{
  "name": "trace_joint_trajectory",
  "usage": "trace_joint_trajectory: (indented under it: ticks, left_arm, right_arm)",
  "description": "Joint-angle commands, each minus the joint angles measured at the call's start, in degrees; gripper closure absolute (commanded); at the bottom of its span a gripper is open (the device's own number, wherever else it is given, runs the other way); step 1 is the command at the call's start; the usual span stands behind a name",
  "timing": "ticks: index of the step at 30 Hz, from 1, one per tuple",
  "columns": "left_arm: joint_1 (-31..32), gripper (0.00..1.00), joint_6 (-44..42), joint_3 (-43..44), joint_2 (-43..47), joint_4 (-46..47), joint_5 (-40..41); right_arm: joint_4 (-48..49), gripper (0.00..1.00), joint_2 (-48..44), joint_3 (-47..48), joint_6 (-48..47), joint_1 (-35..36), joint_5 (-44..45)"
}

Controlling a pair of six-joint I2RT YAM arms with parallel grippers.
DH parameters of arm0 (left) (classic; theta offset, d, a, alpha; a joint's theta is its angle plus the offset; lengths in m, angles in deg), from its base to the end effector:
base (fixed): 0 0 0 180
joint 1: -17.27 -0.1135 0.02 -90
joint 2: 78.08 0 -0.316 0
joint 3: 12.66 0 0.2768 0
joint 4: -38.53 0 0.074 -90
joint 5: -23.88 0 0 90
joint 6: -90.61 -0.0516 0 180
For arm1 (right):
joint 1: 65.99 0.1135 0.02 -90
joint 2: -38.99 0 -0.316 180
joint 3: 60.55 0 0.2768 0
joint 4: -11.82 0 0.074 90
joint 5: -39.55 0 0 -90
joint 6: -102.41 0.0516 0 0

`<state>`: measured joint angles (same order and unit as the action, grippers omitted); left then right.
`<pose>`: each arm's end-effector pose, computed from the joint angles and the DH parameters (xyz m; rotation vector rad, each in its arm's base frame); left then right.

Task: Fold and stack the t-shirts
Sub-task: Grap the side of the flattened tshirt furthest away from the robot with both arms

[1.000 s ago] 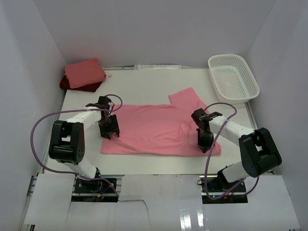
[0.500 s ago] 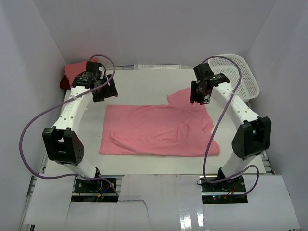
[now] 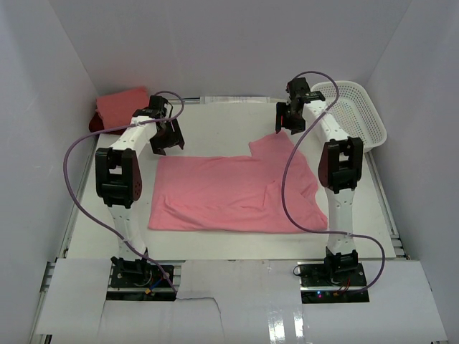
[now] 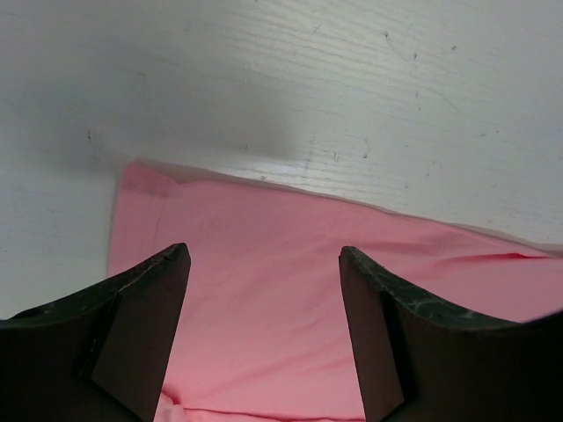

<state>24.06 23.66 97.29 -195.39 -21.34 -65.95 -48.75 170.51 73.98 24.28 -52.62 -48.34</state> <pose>0.4847 -0.0576 0.2430 -0.3902 2.7257 -0.1388 0.5581 0.1307 0.2587 -0.0199 2.5788 0.1176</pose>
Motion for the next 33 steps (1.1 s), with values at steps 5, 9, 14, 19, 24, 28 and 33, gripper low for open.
trace_joint_trajectory:
  ticks: [5, 9, 14, 19, 24, 28, 33]
  left_arm:
    - [-0.2, 0.21, 0.0, 1.9, 1.9, 2.9, 1.4]
    - [-0.2, 0.21, -0.4, 1.5, 2.0, 3.0, 1.4]
    - [-0.2, 0.21, -0.5, 1.7, 2.4, 3.0, 1.0]
    - [-0.2, 0.21, -0.6, 1.7, 2.4, 3.1, 1.1]
    - [-0.3, 0.21, -0.6, 0.5, 2.7, 3.3, 0.9]
    - [-0.2, 0.21, -0.9, 0.2, 3.0, 3.6, 0.9]
    - [-0.2, 0.21, -1.0, 0.0, 3.1, 3.6, 0.7]
  right_arm:
    - [8.5, 0.35, 3.7, 4.3, -3.1, -0.9, -4.3]
    - [11.4, 0.36, 7.1, 4.5, -4.1, -1.0, -6.1]
    - [12.5, 0.35, 9.8, 4.7, -3.9, -1.0, -5.3]
    - [15.4, 0.33, 10.7, 4.0, -4.6, -1.1, -3.0]
    - [16.0, 0.35, 10.5, 4.3, -4.7, -1.3, -2.3]
    - [16.7, 0.37, 10.2, 3.8, -4.7, -1.4, -2.3]
    - [15.2, 0.47, 11.9, 5.2, -4.6, -1.5, -2.3]
